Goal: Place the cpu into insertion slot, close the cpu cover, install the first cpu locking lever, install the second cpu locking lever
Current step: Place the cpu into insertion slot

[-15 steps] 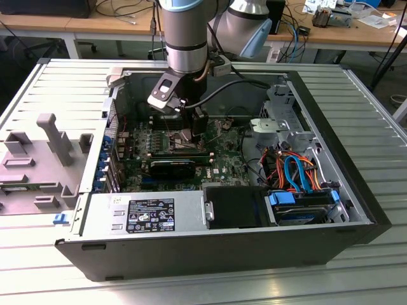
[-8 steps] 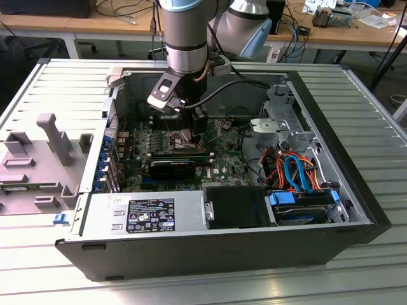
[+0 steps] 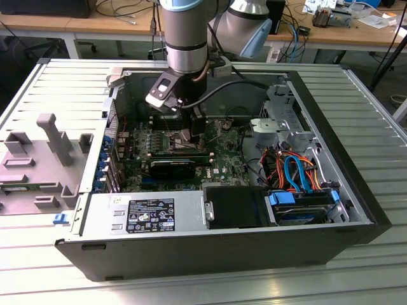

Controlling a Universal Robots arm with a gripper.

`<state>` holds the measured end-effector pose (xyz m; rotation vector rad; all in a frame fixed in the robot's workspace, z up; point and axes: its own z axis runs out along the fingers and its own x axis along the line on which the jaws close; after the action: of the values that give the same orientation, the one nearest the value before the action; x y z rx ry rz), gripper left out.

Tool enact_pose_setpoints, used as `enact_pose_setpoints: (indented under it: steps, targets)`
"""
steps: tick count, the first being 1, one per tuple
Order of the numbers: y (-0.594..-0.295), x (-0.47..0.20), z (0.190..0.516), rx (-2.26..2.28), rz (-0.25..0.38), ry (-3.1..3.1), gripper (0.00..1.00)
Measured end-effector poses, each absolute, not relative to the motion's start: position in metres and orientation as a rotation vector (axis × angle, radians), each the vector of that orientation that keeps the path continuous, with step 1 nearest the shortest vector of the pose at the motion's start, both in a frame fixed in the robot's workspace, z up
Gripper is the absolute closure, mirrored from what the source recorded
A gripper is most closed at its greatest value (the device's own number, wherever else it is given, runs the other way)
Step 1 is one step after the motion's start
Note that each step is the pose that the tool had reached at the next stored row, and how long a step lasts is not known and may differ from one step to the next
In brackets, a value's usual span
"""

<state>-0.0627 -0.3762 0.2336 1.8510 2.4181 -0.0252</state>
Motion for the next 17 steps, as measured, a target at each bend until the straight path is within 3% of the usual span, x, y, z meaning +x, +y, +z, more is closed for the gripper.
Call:
enact_pose_setpoints:
  steps: [17]
  targets:
    - [-0.3761,-0.0627,0.2336,2.107,-0.013,2.221,0.46]
